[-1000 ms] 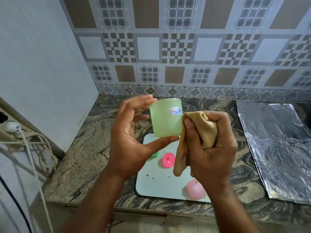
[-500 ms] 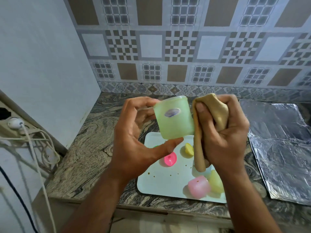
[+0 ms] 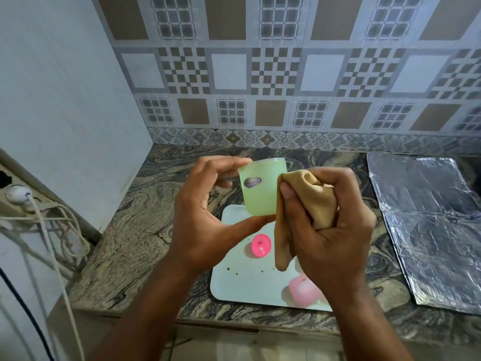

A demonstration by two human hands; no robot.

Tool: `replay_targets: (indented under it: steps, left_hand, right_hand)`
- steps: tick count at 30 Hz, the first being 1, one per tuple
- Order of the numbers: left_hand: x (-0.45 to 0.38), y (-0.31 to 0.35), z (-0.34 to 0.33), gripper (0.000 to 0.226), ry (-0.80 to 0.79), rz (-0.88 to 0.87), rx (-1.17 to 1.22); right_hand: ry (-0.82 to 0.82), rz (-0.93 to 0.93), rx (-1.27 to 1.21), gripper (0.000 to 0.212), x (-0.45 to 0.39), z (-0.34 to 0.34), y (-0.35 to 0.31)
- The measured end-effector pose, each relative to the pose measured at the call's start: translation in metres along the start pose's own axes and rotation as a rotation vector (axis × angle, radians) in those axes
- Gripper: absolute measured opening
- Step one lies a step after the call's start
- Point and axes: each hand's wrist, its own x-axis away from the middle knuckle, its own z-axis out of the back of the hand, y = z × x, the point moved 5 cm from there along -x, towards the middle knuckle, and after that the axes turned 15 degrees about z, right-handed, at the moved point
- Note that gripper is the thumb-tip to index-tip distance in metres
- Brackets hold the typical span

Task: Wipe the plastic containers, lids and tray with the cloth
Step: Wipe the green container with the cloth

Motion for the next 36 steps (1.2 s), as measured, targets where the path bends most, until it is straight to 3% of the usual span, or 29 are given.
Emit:
replay_targets:
  steps: [4, 8, 15, 19, 25, 32, 36]
  left_hand:
    - [0.003, 0.002, 0.003, 0.073, -0.018, -0.063, 0.044]
    - [0.004, -0.004, 0.002, 0.074, -0.064, 0.035, 0.173]
    - [0.009, -0.003, -0.006, 0.077, -0.079, 0.079, 0.347]
    - [0.007, -0.006, -0.004, 0.077, -0.072, 0.096, 0.290]
    - [0.003, -0.003, 0.002, 0.074, -0.001, 0.021, 0.013]
    - [0.009, 0.002, -0.003, 0.075, -0.093, 0.075, 0.263]
    - [0.009, -0.002, -0.006, 0.077, -0.111, 0.132, 0.383]
  right_hand:
    - [-0.044, -0.069, 0.007, 0.017, -0.011, -0.001, 0.011]
    - [-0.003, -0.158, -0.052, 0.018, -0.018, 0.000, 0.027]
    - [0.049, -0.066, -0.114, 0.015, 0.000, -0.002, 0.004]
    - [0.035, -0.084, -0.091, 0.016, 0.007, -0.005, 0.007]
    - [-0.021, -0.047, -0.036, 0.015, -0.001, 0.001, 0.004]
    - [-0.049, -0.157, -0.030, 0.017, -0.018, 0.001, 0.027]
    - [0.053, -0.145, -0.177, 0.012, -0.013, 0.005, 0.021]
